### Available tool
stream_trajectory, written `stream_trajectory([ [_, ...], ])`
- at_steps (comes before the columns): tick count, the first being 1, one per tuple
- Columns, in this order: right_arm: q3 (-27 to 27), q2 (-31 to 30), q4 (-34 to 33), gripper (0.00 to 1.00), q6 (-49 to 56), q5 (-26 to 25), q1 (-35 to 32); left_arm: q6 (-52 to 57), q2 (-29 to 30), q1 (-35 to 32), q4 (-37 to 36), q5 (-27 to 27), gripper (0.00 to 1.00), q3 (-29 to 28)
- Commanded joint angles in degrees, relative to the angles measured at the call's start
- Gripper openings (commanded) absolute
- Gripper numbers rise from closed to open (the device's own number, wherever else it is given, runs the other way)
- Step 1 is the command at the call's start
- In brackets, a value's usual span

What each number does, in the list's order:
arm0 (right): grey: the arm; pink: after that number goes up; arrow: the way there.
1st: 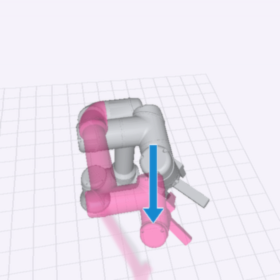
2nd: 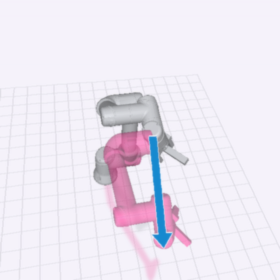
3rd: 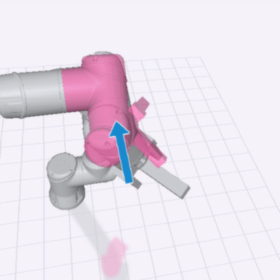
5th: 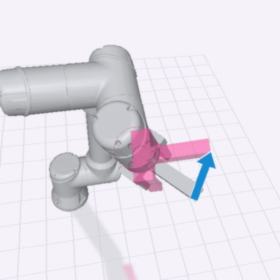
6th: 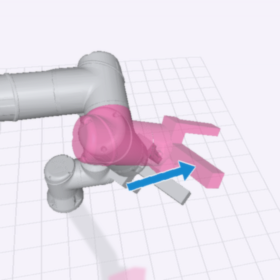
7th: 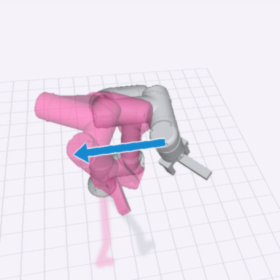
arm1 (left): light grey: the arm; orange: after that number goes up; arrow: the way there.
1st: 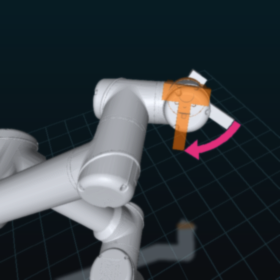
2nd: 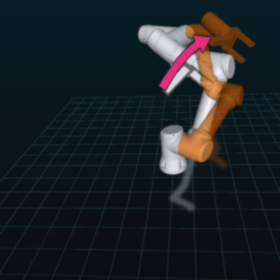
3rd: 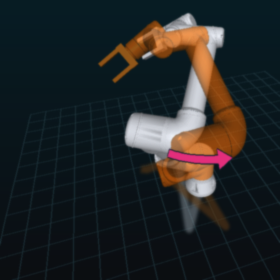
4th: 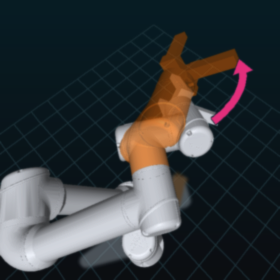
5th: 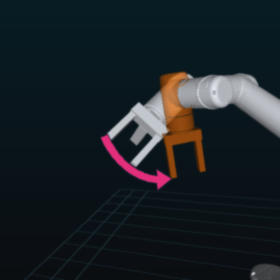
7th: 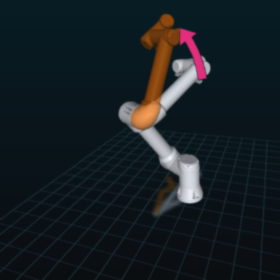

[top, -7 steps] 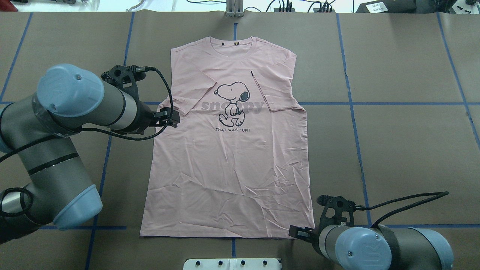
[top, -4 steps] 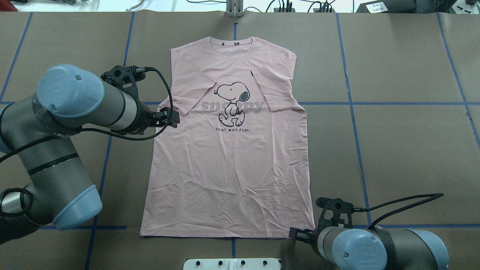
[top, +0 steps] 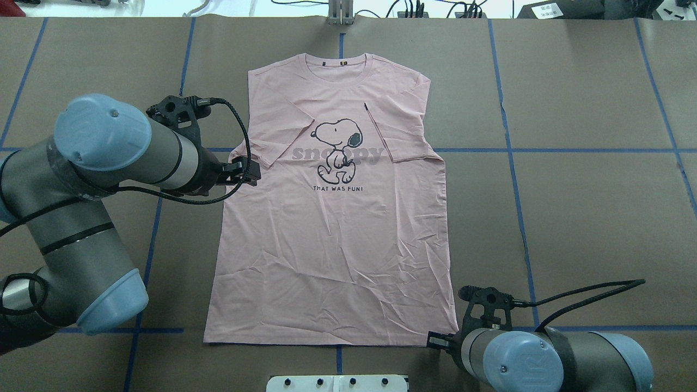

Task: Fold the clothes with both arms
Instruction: 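Grasp the two hem corners nearest the robot with both grippers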

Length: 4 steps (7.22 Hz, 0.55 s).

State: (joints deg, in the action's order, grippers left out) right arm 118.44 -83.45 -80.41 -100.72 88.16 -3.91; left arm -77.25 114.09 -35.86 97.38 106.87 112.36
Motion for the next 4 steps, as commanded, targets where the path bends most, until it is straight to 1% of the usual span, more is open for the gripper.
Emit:
stream_trajectory([
  [1, 0.3, 0.0, 0.0, 0.0, 0.0, 1.1, -0.7, 0.0, 0.0, 0.2, 0.0, 0.0, 1.0, 0.0],
  [4, 1.8, 0.0, 0.0, 0.0, -0.4, 1.0, -1.2, -0.1, 0.0, 0.8, 0.0, 0.0, 1.0, 0.0],
])
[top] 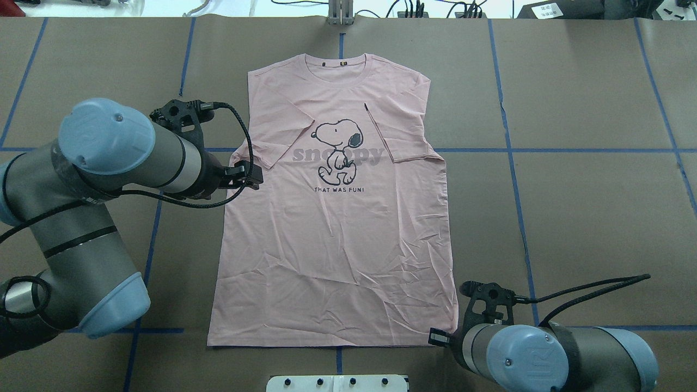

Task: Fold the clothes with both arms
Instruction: 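Grasp the two hem corners nearest the robot with both grippers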

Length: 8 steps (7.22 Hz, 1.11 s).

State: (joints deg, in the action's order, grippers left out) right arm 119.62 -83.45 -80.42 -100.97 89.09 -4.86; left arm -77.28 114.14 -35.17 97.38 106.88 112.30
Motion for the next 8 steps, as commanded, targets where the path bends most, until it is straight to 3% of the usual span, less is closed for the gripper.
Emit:
stream_trajectory([
  [1, 1.7, 0.0, 0.0, 0.0, 0.0, 0.1, -0.5, -0.3, -1.7, 0.2, 0.1, 0.1, 1.0, 0.3],
  [2, 2.8, 0.0, 0.0, 0.0, 0.0, 0.3, -0.9, -4.9, -4.3, 1.2, 0.3, 0.0, 1.0, 1.6],
  [4, 2.9, 0.0, 0.0, 0.0, 0.0, 0.2, -1.5, -17.1, -10.7, 10.1, 0.1, -4.5, 1.0, 8.0],
  [6, 2.9, 0.0, 0.0, 0.0, 0.0, 0.0, -1.6, -28.6, -11.9, 19.8, -0.1, -10.7, 1.0, 7.2],
  [8, 2.8, 0.0, 0.0, 0.0, 0.0, 0.1, -1.6, -34.2, -12.9, 24.5, -0.1, -12.8, 1.0, 5.7],
])
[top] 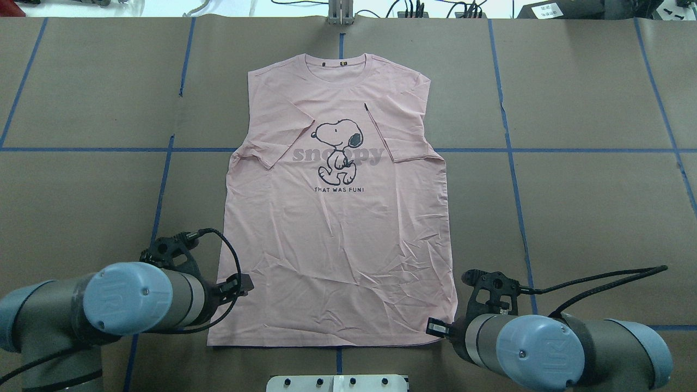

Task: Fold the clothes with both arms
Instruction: 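Grasp the two hem corners nearest the robot with both grippers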

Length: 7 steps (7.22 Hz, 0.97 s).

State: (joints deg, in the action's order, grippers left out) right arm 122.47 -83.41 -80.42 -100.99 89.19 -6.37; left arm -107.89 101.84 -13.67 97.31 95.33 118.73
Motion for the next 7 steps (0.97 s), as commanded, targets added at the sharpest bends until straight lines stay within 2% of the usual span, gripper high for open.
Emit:
stream_trajectory([
  [1, -0.1, 0.0, 0.1, 0.0, 0.0, 0.0, -0.1, -3.8, -1.7, 3.4, 0.0, -1.5, 1.0, -0.7],
  [5, 0.0, 0.0, 0.0, 0.0, 0.1, 0.4, -0.3, -6.1, -2.7, 5.9, 0.0, -2.3, 0.98, -1.0],
  [7, 0.1, 0.0, 0.1, 0.0, 0.1, 1.0, -0.8, -6.2, -2.5, 6.0, 0.0, -2.2, 0.89, -1.2],
])
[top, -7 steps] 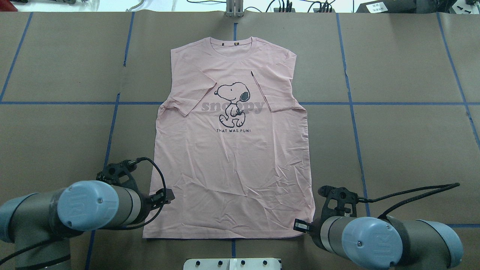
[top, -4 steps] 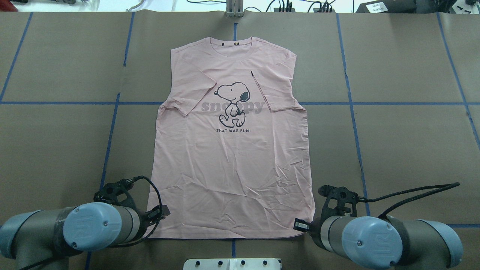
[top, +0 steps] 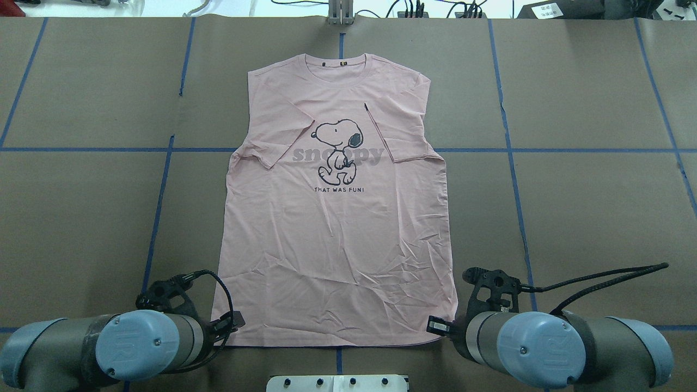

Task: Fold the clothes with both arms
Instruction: 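Grasp the two hem corners nearest the robot with both grippers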

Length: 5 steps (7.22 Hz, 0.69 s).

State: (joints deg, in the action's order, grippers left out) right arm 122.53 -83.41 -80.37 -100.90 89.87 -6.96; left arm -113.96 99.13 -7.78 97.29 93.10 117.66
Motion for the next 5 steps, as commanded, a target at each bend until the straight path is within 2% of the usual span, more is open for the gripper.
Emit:
stream_trajectory([
  [1, 0.4, 0.0, -0.1, 0.0, 0.0, 0.4, -0.3, 0.0, 0.4, 0.1, 0.0, 0.2, 0.85, -0.2],
  [4, 0.7, -0.1, -0.1, 0.0, 0.0, 0.3, -0.4, 0.1, 0.3, 0.0, -0.2, 0.1, 0.8, -0.9],
  [5, 0.6, -0.1, -0.1, 0.0, 0.0, 0.3, -0.4, 0.1, 0.4, 0.0, -0.2, 0.1, 0.75, -0.9],
])
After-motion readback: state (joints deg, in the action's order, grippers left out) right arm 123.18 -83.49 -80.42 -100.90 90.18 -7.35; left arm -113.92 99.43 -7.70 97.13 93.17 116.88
